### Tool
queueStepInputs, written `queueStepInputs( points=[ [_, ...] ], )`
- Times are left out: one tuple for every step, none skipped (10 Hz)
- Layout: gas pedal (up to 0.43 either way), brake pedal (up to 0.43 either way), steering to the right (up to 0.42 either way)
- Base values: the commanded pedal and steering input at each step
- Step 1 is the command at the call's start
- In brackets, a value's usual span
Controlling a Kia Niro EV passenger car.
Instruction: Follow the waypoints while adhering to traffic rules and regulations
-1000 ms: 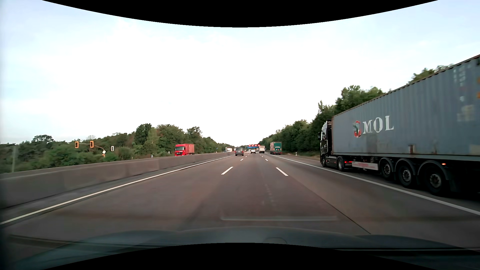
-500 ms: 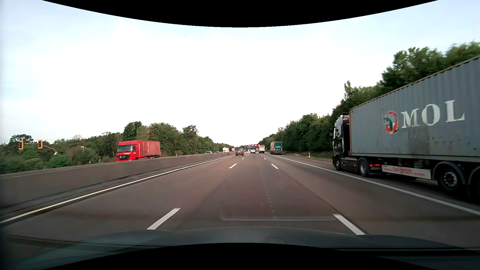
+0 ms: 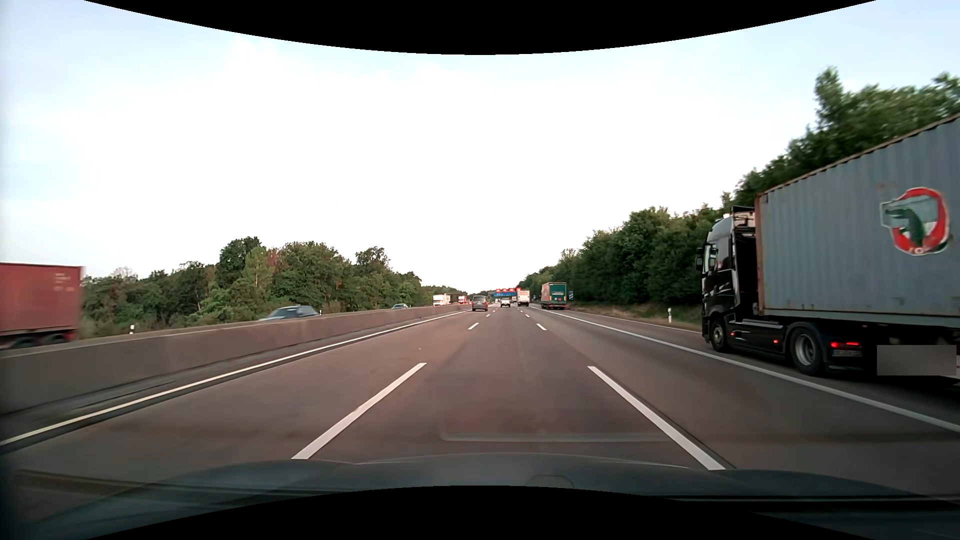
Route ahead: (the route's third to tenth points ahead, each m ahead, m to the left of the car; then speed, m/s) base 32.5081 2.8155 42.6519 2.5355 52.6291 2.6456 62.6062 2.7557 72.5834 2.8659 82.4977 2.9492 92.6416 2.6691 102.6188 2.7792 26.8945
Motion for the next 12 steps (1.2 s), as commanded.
queueStepInputs(
  points=[
    [0.189, 0.000, -0.004],
    [0.189, 0.000, -0.004],
    [0.189, 0.000, -0.004],
    [0.189, 0.000, -0.004],
    [0.189, 0.000, -0.004],
    [0.189, 0.000, -0.005],
    [0.189, 0.000, -0.004],
    [0.189, 0.000, -0.005],
    [0.189, 0.000, -0.005],
    [0.189, 0.000, -0.005],
    [0.189, 0.000, -0.005],
    [0.189, 0.000, -0.005]
  ],
)
